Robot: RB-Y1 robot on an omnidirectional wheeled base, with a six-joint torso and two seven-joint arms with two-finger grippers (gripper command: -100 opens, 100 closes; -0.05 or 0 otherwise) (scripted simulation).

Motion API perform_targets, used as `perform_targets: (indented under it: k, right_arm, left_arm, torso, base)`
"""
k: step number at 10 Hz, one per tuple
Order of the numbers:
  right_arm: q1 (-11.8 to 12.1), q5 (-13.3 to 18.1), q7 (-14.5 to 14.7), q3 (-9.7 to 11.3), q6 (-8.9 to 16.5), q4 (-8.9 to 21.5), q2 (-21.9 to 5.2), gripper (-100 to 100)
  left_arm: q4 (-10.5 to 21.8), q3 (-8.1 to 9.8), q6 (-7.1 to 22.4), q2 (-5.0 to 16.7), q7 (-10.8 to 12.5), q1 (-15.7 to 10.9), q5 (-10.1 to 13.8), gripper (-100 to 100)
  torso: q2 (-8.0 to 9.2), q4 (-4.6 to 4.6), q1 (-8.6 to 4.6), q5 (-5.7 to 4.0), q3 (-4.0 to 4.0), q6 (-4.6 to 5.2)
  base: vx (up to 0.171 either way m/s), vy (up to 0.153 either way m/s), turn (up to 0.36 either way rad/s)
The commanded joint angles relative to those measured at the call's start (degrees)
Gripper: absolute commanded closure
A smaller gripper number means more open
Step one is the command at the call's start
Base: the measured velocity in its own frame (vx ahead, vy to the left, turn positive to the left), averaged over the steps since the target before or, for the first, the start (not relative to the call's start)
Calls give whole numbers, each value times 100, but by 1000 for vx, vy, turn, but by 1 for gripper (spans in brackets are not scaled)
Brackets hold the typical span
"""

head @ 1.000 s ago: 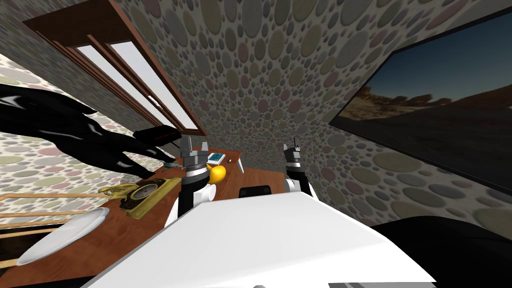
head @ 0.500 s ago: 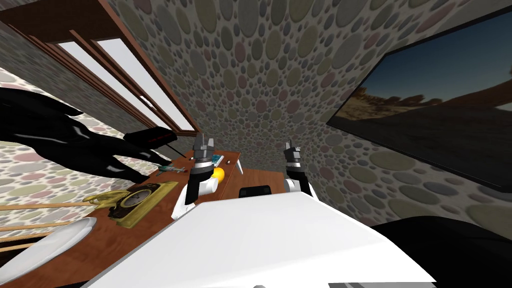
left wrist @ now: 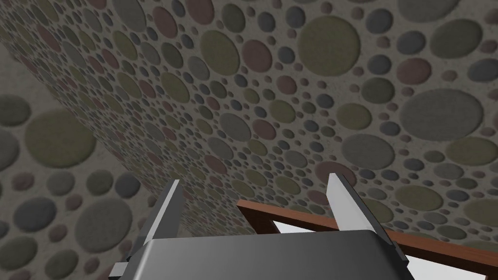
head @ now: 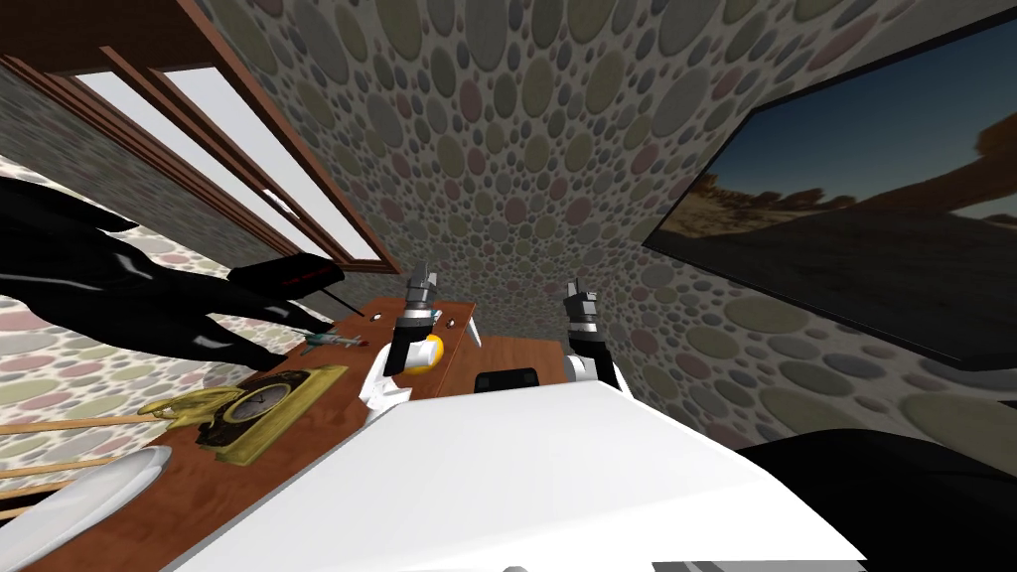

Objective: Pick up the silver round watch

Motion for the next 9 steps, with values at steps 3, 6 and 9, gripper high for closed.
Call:
perform_targets:
  k: [3,6,9]
  right_arm:
    - [0,0,0,0,0,0,0,0]
    - [0,0,0,0,0,0,0,0]
    - [0,0,0,0,0,0,0,0]
  left_arm:
    - [518,-53,288,120,-110,-420,-84,-100]
    - [1029,-51,701,312,-207,-931,-176,-100]
    - [1405,-42,917,403,-257,-1205,-228,-100]
  torso:
    - [2,0,0,0,1,-1]
    - [1,0,1,0,1,-1]
    - [3,0,2,1,2,-3]
  base:
    - [-2,-4,-28]
    - [-3,-3,-32]
    - [-3,-2,-24]
